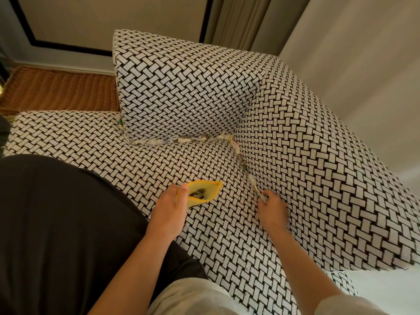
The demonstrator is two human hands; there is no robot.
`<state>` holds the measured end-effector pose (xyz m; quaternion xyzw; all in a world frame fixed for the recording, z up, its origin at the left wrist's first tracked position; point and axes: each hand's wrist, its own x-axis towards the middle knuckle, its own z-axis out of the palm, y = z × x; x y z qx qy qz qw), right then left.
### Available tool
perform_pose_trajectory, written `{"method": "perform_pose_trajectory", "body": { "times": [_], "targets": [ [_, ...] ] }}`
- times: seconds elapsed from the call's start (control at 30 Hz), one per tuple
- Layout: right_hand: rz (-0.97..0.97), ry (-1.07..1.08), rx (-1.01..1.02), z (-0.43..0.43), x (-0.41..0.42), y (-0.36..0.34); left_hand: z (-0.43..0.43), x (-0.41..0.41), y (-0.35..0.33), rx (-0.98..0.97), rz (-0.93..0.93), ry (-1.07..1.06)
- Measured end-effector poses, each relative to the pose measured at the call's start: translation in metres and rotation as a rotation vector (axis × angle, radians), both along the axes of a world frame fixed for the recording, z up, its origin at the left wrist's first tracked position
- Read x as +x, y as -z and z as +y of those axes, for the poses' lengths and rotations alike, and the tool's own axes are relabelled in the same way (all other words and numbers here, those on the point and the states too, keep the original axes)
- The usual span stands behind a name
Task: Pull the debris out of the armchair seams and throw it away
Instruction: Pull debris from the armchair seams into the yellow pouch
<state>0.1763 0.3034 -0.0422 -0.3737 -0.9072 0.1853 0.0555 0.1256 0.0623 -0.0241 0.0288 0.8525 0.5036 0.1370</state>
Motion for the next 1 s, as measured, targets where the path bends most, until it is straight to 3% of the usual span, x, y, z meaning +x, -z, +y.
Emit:
{"method": "perform_pose_trajectory", "body": {
  "times": [0.43, 0.6, 0.7, 0.77, 0.87, 1.0],
  "targets": [
    [-0.359, -0.099, 0.316, -0.003, -0.033, -0.005, 0.002, 0.001, -0.002, -0.085, -0.057, 0.084],
    [-0.335, -0.131, 0.365, -0.006, -0.034, -0.006, 0.001, 0.004, -0.008, -0.113, -0.018, 0.103],
    [-0.192, -0.171, 0.391, -0.007, -0.032, -0.011, 0.001, 0.004, -0.010, -0.134, 0.019, 0.120],
    [-0.029, -0.239, 0.245, -0.012, -0.031, -0.021, 0.002, 0.004, -0.009, -0.148, 0.028, 0.131],
    [0.294, -0.321, -0.240, -0.040, -0.026, -0.044, 0.004, 0.002, -0.006, -0.147, 0.021, 0.126],
    [0.419, -0.532, -0.393, -0.084, -0.019, -0.065, 0.005, 0.002, -0.007, -0.111, 0.009, 0.113]
  ]
}}
